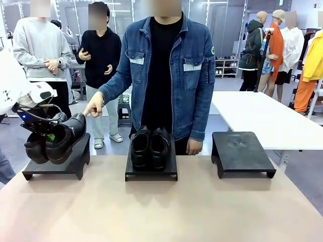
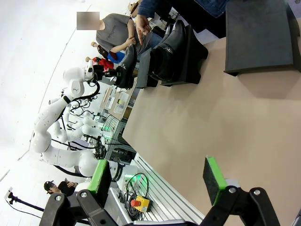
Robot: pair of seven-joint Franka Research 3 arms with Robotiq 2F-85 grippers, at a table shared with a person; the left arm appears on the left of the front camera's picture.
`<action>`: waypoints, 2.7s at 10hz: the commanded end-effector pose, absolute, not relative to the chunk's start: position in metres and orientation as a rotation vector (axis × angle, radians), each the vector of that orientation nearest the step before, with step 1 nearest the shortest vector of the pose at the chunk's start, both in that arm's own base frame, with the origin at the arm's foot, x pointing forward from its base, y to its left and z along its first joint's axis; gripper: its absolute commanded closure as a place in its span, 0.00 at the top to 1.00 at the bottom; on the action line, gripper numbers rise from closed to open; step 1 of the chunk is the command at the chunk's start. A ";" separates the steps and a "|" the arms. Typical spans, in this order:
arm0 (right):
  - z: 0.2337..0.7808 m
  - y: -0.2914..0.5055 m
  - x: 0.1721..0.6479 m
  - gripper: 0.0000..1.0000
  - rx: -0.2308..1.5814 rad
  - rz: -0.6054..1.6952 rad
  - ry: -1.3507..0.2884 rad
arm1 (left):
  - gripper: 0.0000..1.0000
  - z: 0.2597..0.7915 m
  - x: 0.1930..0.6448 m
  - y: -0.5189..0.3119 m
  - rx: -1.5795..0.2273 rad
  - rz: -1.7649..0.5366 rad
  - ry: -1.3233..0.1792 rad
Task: Place the shoes on the stand as instructed by the person.
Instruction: Pick up another pair of Shoes and place it on the Shoes Stand indicated by the person.
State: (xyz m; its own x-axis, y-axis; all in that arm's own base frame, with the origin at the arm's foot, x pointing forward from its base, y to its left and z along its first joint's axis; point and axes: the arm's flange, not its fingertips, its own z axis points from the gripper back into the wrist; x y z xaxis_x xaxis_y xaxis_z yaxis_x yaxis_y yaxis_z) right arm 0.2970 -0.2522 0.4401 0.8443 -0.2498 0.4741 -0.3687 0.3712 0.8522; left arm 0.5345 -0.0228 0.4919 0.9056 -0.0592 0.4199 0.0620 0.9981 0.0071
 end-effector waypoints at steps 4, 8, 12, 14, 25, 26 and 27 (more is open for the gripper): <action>0.442 -0.252 0.296 1.00 1.213 0.086 -0.605 | 0.07 0.476 0.569 -0.014 0.063 -0.033 -0.513; 0.442 -0.252 0.296 1.00 1.213 0.086 -0.605 | 0.07 0.457 0.581 -0.006 0.086 0.014 -0.482; 0.442 -0.252 0.296 1.00 1.213 0.086 -0.605 | 0.07 0.445 0.588 -0.006 0.086 0.030 -0.467; 0.442 -0.252 0.296 1.00 1.213 0.086 -0.605 | 0.07 0.437 0.592 -0.007 0.094 0.032 -0.454; 0.442 -0.252 0.296 1.00 1.213 0.086 -0.605 | 1.00 0.459 0.575 -0.014 0.125 0.039 -0.477; 0.442 -0.252 0.296 1.00 1.213 0.086 -0.605 | 1.00 0.460 0.573 -0.014 0.141 0.072 -0.478; 0.442 -0.252 0.296 1.00 1.213 0.086 -0.605 | 1.00 0.456 0.585 -0.007 0.092 0.019 -0.470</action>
